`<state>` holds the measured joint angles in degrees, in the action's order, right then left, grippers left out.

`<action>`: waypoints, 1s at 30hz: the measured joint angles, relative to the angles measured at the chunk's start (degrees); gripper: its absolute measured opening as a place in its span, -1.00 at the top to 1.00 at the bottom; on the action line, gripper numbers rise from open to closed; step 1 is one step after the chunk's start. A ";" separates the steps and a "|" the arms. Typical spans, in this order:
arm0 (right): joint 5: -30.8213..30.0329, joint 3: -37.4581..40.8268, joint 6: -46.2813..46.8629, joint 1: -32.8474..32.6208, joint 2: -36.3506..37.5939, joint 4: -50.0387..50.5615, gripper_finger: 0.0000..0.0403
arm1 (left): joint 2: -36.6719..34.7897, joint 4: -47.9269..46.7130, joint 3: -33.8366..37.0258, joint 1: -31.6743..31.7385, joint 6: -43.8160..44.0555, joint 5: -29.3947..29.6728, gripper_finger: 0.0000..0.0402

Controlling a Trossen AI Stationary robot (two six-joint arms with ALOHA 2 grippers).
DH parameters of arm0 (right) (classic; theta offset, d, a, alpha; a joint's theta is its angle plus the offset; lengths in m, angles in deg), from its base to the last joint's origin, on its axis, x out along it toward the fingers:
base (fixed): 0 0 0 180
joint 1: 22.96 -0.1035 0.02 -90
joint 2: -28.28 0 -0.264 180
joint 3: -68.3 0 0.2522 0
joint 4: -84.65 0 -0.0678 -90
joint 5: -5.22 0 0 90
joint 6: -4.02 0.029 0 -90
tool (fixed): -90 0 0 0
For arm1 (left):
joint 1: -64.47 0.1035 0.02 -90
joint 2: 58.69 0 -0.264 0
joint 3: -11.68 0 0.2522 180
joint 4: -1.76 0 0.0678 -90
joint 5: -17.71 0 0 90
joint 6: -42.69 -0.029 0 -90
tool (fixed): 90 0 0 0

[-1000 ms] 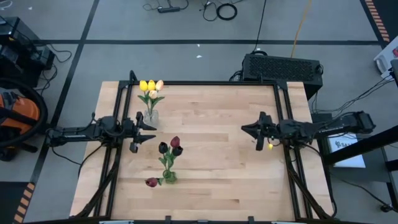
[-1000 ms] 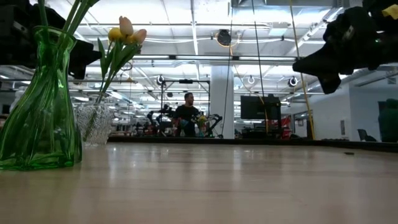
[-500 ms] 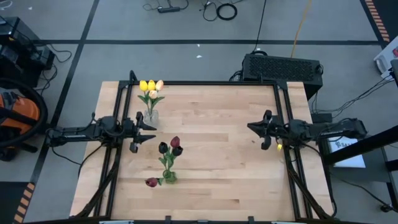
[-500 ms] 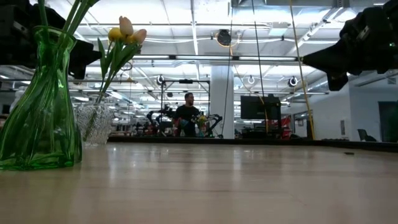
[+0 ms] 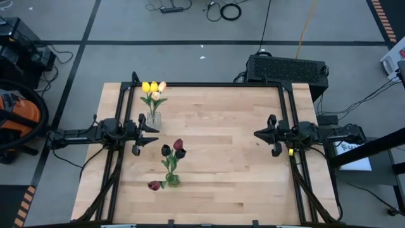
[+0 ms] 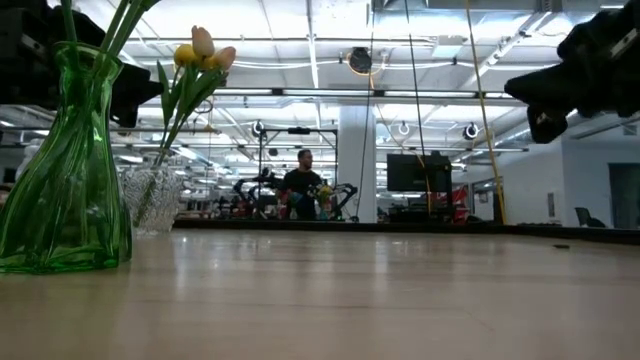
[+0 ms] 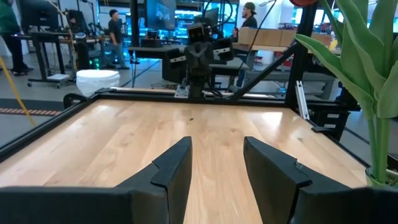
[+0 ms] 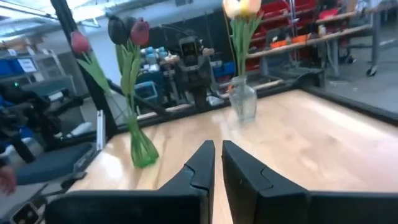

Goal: Sort flowers into vase by color
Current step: Return to Home Position

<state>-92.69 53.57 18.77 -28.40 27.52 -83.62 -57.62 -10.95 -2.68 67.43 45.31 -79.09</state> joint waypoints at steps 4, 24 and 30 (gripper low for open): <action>0.59 0.00 0.92 -0.04 -0.22 0.18 0.88 | 0.12 -0.01 -0.02 0.00 0.00 0.02 0.24; 0.54 0.00 1.03 -0.04 -0.26 0.18 0.88 | 0.12 -0.03 -0.02 0.00 0.00 0.04 0.24; 0.52 0.00 1.03 -0.04 -0.26 0.18 0.88 | 0.12 -0.03 -0.02 0.00 0.00 0.04 0.24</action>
<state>-92.18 53.57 19.81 -28.43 27.26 -83.43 -57.50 -10.98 -2.70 67.44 45.31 -79.06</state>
